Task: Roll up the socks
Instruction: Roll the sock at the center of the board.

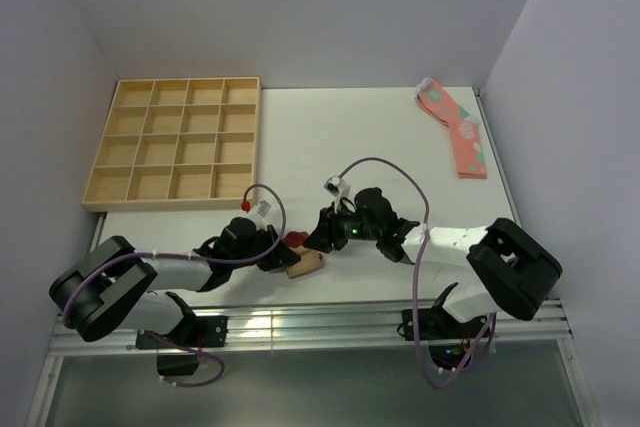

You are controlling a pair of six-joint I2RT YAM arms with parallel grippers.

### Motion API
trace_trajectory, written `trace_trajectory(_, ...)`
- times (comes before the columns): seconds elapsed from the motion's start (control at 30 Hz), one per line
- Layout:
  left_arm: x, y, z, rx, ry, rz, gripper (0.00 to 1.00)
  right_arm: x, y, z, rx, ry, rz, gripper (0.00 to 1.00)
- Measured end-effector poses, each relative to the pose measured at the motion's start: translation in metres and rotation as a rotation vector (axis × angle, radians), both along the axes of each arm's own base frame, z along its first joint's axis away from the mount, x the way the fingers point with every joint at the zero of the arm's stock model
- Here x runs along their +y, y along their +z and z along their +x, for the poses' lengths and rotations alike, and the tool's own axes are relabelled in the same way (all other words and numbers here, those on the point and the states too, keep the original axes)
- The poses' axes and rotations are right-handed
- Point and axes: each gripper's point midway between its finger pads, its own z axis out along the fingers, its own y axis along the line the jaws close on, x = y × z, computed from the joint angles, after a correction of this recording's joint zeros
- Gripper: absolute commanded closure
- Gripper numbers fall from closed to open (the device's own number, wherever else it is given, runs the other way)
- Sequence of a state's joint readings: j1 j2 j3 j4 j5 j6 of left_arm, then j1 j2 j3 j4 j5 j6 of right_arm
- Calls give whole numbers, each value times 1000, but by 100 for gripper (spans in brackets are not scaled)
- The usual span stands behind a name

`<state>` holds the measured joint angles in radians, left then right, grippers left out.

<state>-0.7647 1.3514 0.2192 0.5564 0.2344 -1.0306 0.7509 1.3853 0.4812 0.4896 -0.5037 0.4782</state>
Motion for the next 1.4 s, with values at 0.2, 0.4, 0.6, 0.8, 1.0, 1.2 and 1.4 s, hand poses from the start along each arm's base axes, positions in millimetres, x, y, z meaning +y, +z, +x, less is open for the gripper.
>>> trace_trajectory(0.2, 2, -1, 1, 30, -22, 17, 100, 13, -23, -17, 11, 46, -29, 55)
trace_trajectory(0.4, 7, -1, 2, 46, -35, 17, 100, 21, -36, -24, -8, 46, -56, 55)
trace_trajectory(0.6, 7, -3, 2, 70, -46, 8, 100, 18, -45, -27, -35, 16, -70, 55)
trace_trajectory(0.8, 5, -3, 4, 89, -53, 6, 100, 15, -51, -30, -65, -15, -81, 55)
trace_trajectory(1.0, 3, -3, 5, 114, -60, 14, 100, 12, -52, -32, -92, -35, -74, 54)
trace_trajectory(1.2, 0, -4, 6, 134, -71, 12, 100, 9, -52, -36, -106, -43, -49, 53)
trace_trajectory(1.4, -1, -4, 6, 142, -78, 8, 100, 9, -52, -38, -106, -39, -44, 53)
